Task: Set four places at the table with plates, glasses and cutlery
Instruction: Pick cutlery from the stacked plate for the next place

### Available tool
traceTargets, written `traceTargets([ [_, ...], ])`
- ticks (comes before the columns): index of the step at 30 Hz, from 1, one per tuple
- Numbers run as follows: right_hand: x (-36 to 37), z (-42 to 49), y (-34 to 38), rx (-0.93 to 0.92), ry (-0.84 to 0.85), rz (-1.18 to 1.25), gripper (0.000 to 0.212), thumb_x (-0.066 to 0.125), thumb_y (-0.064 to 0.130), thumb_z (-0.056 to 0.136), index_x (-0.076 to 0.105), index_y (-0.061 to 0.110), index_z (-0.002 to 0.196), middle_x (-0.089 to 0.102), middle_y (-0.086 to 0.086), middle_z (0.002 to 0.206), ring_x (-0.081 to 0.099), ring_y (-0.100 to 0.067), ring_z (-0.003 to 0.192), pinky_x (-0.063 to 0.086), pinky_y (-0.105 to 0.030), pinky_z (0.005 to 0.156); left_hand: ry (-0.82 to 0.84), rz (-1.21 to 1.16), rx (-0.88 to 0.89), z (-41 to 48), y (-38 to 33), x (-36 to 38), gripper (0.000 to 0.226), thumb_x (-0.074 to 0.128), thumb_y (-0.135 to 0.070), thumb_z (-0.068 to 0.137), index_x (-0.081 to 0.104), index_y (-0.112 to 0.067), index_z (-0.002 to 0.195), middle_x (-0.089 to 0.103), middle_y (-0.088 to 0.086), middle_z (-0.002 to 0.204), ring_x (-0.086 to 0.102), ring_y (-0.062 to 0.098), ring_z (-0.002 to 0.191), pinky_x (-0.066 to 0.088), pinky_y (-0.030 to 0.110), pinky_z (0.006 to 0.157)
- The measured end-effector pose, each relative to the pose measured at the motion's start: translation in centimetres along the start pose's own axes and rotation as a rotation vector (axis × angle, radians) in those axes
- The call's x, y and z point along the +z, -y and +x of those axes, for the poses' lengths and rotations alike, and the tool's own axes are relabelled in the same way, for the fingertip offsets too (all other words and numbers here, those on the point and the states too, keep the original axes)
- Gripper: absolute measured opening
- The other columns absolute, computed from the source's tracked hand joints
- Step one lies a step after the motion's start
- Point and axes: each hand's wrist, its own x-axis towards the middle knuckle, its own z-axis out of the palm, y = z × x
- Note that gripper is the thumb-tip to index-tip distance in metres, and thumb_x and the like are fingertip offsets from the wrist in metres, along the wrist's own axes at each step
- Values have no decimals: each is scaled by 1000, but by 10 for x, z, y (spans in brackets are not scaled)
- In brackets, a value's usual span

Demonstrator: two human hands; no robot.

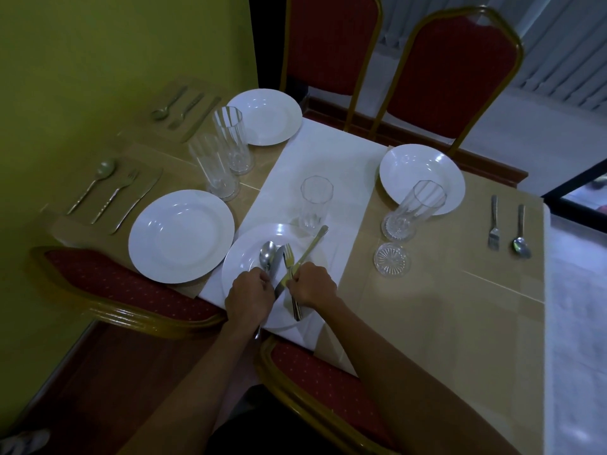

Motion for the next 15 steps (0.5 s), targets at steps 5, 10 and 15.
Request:
traceTargets([
  [5, 0, 1, -4, 12, 2, 61, 23, 61, 28, 91, 58, 11, 76, 57, -4, 71, 61, -24, 67, 41, -28, 52, -14, -20, 62, -2, -7, 2, 17, 59, -19, 93, 70, -17, 105, 69, 3, 97, 65, 23, 90, 49, 32, 69],
  [10, -1, -2, -15, -32, 39, 133, 26, 62, 29, 89, 74, 6, 87, 70, -9, 86, 68, -25, 79, 58, -35, 67, 44, -102, 268, 2, -13, 6, 21, 63, -13, 89, 70, -20, 107, 71, 1, 94, 64, 14, 85, 48, 28, 71],
  [15, -3, -9, -24, -95, 78, 58, 18, 64, 14, 84, 78, 2, 81, 72, -14, 85, 70, -28, 79, 61, -39, 72, 64, -38, 310, 9, -22, 15, 22, 55, -13, 92, 72, -18, 104, 71, 4, 92, 66, 22, 86, 46, 29, 66],
])
